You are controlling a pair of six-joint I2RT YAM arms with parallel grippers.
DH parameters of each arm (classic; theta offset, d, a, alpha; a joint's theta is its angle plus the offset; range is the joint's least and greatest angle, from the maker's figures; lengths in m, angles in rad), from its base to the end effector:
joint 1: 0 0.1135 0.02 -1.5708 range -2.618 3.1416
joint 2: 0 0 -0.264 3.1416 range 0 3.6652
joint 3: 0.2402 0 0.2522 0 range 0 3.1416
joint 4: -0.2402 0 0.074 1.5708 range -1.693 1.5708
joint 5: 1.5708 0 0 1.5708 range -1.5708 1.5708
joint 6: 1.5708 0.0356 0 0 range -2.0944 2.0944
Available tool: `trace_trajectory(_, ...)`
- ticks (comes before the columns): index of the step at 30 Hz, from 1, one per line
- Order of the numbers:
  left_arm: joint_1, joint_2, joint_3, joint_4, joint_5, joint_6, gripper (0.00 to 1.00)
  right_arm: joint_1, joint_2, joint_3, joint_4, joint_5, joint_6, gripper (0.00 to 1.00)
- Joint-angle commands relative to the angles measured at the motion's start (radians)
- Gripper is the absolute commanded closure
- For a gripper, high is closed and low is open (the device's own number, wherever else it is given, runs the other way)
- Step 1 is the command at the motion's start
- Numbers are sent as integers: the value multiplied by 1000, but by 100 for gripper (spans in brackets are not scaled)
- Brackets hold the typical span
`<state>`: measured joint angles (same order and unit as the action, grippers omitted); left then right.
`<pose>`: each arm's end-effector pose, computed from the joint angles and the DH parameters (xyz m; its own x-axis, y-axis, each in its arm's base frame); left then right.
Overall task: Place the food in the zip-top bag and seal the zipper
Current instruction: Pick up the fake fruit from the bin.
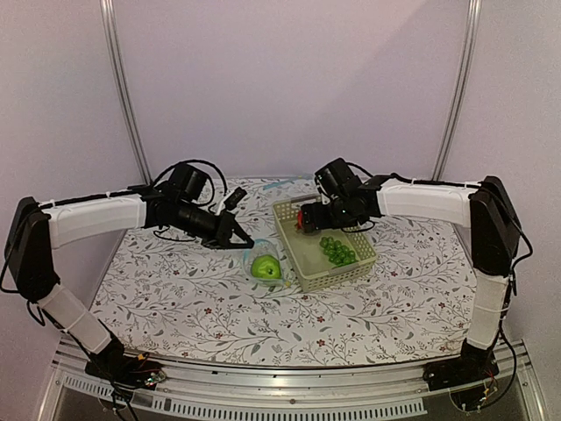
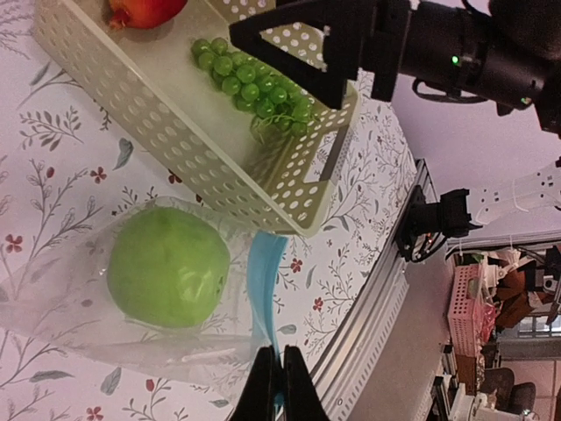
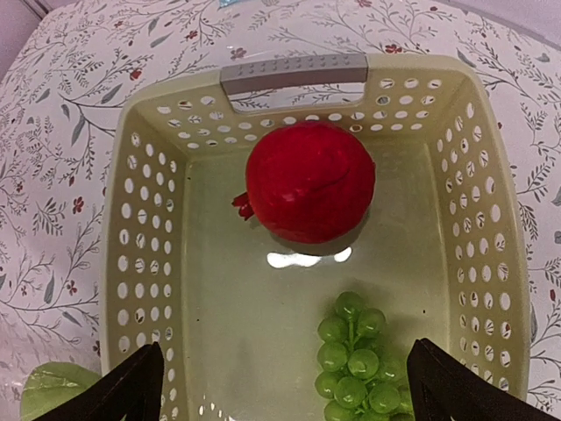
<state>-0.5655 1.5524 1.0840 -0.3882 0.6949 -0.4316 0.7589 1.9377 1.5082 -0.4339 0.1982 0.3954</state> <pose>0.2640 -0.1946 0.2438 -0.8998 0.1905 -0.3925 0.4286 0.5543 -0.7135 0.3191 0.2930 0.2297 -0.7330 -0.1747 -0.6574 -0.3245 0.9392 0.1122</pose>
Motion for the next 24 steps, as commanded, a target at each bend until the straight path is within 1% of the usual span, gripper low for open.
trace_trajectory(1, 16, 1, 33, -24, 42, 59, 100, -51, 85, 87, -7, -70, 17, 3)
trace_trajectory(7, 21, 10, 40, -15, 64, 77, 100, -102, 198, 177, 25, -127, 87, 6)
trace_trajectory(12, 25, 9, 46, -18, 69, 87, 100, -110, 294, 272, 26, -137, 101, 8)
trace_trajectory(21, 29, 10, 44, -23, 72, 93, 100, -114, 405, 370, 14, -83, 115, 11)
trace_trajectory(24, 29, 7, 42, -22, 69, 94, 100, -116, 435, 393, 15, -78, 126, 15)
